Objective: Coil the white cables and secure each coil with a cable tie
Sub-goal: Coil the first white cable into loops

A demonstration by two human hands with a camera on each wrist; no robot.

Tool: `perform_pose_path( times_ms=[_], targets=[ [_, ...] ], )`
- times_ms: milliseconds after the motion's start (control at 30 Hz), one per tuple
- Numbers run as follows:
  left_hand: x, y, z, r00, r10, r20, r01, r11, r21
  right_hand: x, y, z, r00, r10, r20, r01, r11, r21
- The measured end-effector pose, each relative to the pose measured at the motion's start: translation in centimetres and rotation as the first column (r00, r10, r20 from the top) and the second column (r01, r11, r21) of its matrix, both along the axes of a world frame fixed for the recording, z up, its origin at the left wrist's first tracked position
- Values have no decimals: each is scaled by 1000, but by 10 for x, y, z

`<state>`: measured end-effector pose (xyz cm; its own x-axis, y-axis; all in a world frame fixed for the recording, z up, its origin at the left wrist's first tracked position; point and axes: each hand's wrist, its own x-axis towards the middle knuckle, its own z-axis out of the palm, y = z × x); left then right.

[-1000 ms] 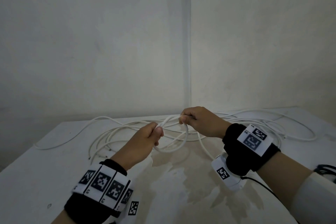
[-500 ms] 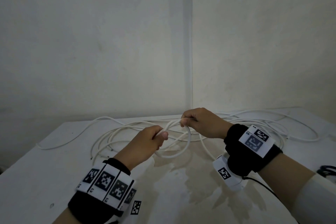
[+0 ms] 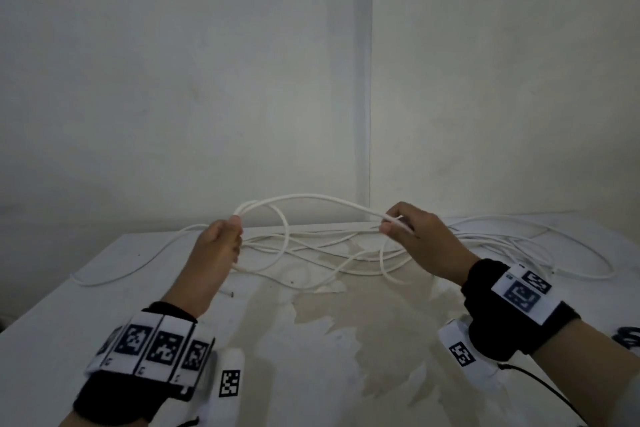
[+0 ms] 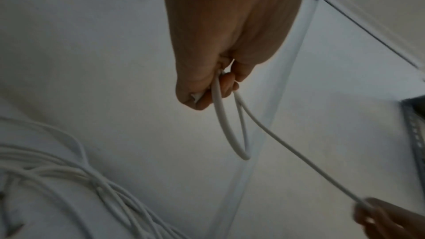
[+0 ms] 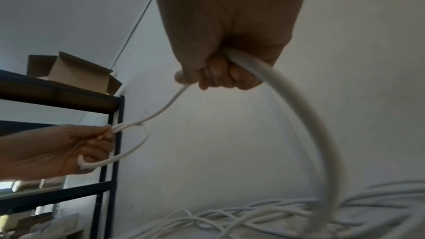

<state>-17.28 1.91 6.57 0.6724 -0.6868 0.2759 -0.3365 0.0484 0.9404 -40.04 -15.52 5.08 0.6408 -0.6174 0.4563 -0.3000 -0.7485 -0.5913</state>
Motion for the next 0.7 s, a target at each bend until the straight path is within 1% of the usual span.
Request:
perform_pose_path(
  times_ms=[67, 100, 167, 200, 233, 267, 300, 333, 400, 467, 500, 567, 633, 667, 700],
  targets=[
    [10, 5, 1, 998, 19, -58, -19, 1000, -8, -6, -8, 1, 998, -43, 54, 47, 996, -81],
    [12, 6, 1, 998, 27, -64, -27, 1000, 1, -6, -8, 3, 997, -53, 64, 59, 994, -91],
    [14, 7, 1, 997, 36, -69, -36, 999, 1, -3, -6, 4, 998, -51, 43, 55, 993, -101],
    [14, 7, 0, 997, 39, -71, -40, 999, -6, 1, -4, 4, 998, -66, 16, 68, 986, -150],
    [15, 8, 0, 996, 43, -73, -44, 999, -14, 5, 0, 3, 995, -97, -4, 93, 960, -264],
    [16, 9, 0, 996, 46, -74, -48, 999, -20, 9, 0, 0, 992, -122, -17, 104, 902, -418],
    [17, 9, 0, 996, 47, -71, -49, 999, -19, 14, 0, -4, 989, -138, -60, 83, 833, -547],
    [17, 10, -1, 997, 45, -67, -47, 999, -17, 19, 2, -6, 978, -168, -127, 54, 785, -617],
    [16, 9, -1, 998, 38, -44, -38, 999, 0, 31, 4, -11, 955, -220, -200, 9, 693, -721],
    [13, 8, -1, 999, 37, -9, -37, 999, 14, 43, 11, -16, 936, -236, -261, -64, 616, -785],
    [11, 6, 0, 999, 36, 5, -36, 999, 18, 48, 17, -20, 928, -218, -303, -122, 591, -798],
    [9, 4, 0, 999, 32, 25, -33, 999, 27, 59, 29, -26, 908, -164, -386, -231, 571, -788],
    [5, 1, 1, 999, 16, 50, -19, 998, 52, 66, 43, -27, 908, -105, -406, -278, 574, -770],
    [3, 0, 1, 998, 1, 61, -5, 998, 63, 68, 50, -27, 918, -61, -392, -292, 565, -772],
    [0, -2, 1, 998, -17, 68, 12, 997, 70, 71, 55, -28, 936, 9, -352, -301, 538, -787]
  ],
)
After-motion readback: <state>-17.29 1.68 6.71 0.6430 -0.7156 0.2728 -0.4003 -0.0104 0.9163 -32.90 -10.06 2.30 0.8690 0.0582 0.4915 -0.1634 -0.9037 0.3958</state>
